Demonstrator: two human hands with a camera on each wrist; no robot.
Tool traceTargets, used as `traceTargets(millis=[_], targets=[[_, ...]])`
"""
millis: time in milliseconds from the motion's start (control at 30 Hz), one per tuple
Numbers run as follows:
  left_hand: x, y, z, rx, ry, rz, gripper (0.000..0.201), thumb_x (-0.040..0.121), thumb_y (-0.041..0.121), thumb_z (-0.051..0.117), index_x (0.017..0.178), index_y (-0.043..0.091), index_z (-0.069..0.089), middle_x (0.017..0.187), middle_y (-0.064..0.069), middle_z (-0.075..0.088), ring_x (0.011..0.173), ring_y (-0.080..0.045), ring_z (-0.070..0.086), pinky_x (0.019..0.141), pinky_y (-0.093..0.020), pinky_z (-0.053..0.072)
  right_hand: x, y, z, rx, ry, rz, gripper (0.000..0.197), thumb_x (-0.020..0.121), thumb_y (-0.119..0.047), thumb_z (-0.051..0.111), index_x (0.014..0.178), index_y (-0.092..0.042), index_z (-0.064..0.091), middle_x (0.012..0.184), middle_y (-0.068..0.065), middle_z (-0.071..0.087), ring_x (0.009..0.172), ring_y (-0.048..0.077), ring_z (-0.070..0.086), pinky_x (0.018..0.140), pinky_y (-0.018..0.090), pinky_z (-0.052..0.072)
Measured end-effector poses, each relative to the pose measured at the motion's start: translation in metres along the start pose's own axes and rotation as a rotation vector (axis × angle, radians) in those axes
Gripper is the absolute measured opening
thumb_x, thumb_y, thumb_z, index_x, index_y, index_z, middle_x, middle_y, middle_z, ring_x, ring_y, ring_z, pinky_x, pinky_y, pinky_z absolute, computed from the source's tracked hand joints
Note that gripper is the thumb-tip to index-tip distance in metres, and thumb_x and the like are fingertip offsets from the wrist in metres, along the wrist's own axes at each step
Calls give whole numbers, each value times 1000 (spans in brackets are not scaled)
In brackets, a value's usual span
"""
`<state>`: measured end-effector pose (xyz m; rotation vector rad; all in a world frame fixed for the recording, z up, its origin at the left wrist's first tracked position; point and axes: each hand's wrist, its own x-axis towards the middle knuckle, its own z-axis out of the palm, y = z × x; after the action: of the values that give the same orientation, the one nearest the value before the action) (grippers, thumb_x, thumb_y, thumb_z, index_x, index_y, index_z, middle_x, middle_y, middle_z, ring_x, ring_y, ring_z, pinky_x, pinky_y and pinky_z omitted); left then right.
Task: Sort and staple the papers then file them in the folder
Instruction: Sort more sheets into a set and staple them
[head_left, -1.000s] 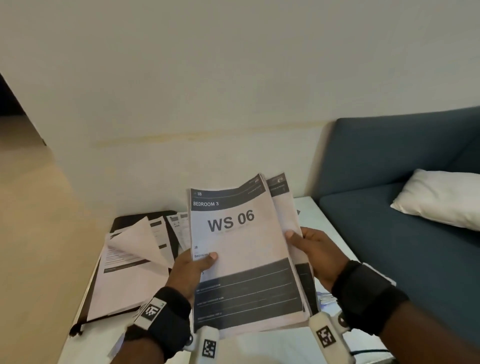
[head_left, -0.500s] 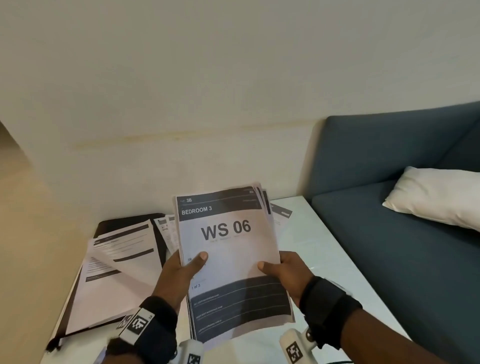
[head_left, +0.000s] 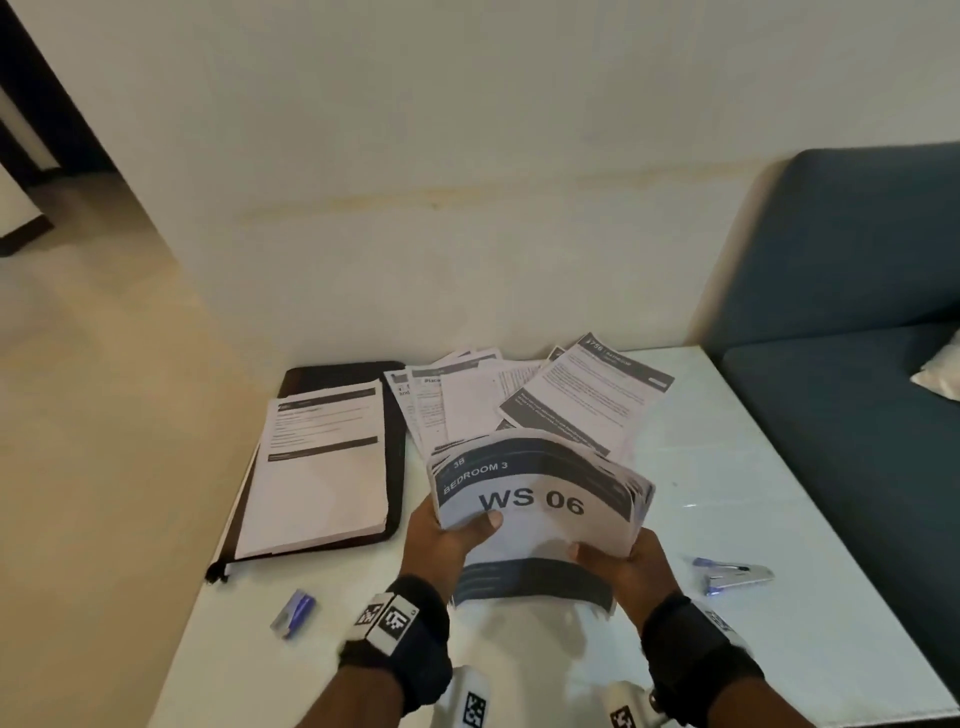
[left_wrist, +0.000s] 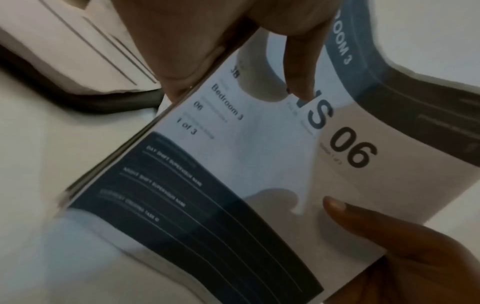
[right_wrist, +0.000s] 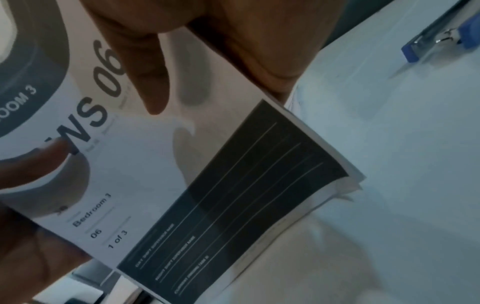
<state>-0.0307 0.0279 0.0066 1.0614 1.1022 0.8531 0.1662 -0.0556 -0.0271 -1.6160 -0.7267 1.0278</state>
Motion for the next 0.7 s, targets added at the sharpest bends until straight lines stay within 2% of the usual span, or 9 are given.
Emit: traceTargets(millis=[100,133,233,333,400,500,633,667,700], targets=[[-2,-11,-1,-50,43,-12,37,81,1,73,115,11,64,103,-8,75,96,-27,72,79,-43,60,0,0,-4,-32,-56,-39,32,76,-2,80,97,-23,68,96,5,74,92,22,69,79,43,60],[-3,-13,-1,-60,52,-11,36,81,1,73,114,11,64,102,-8,75,95,-27,72,78,-43,60,1,-1,-4,-17,-60,-52,32,76,-2,80,97,-24,68,95,2,75,90,19,70,77,40,60],[-3,-12,-2,-14,61,22,28,83,5,73,106,17,64,95,-1,76,90,-21,72,67,-29,59,1,-8,-4,25,-59,-103,28,80,-1,75,94,-24,70,86,-5,77,85,13,72,72,31,60],[-4,-4,-2,28,9,62,23,85,11,73,103,21,64,88,6,76,86,-16,72,62,-21,56,2,-14,-5,42,-41,-140,24,83,-4,73,94,-25,70,89,-4,76,88,17,70,77,36,59],[-6,2,-4,37,-15,82,24,84,12,73,105,20,63,90,5,76,87,-16,73,63,-22,56,3,-15,-7,32,-41,-161,24,83,-6,74,96,-25,69,93,-3,75,92,18,69,78,38,59],[-8,7,-8,38,-49,116,28,82,11,75,107,15,64,94,2,76,88,-16,73,65,-23,57,0,-17,-11,21,-104,-208,26,78,-5,77,96,-23,70,91,-7,77,90,17,71,70,29,60],[-10,8,-8,3,-33,127,32,81,9,76,111,15,63,96,1,76,90,-18,73,66,-25,57,-1,-22,-10,60,-110,-236,34,64,-39,88,92,-24,77,93,-2,77,88,16,72,69,28,60],[-10,8,-7,-7,-34,134,32,82,8,75,110,16,64,97,1,76,91,-18,73,67,-25,58,0,-23,-9,81,-96,-245,30,64,-39,88,88,-25,78,92,-1,77,86,15,73,70,28,60],[-10,9,-6,-17,-29,140,31,82,7,75,109,17,64,97,1,76,91,-19,73,67,-26,58,0,-26,-7,108,-86,-257,19,69,-28,86,86,-26,79,91,0,77,86,17,73,70,27,60]])
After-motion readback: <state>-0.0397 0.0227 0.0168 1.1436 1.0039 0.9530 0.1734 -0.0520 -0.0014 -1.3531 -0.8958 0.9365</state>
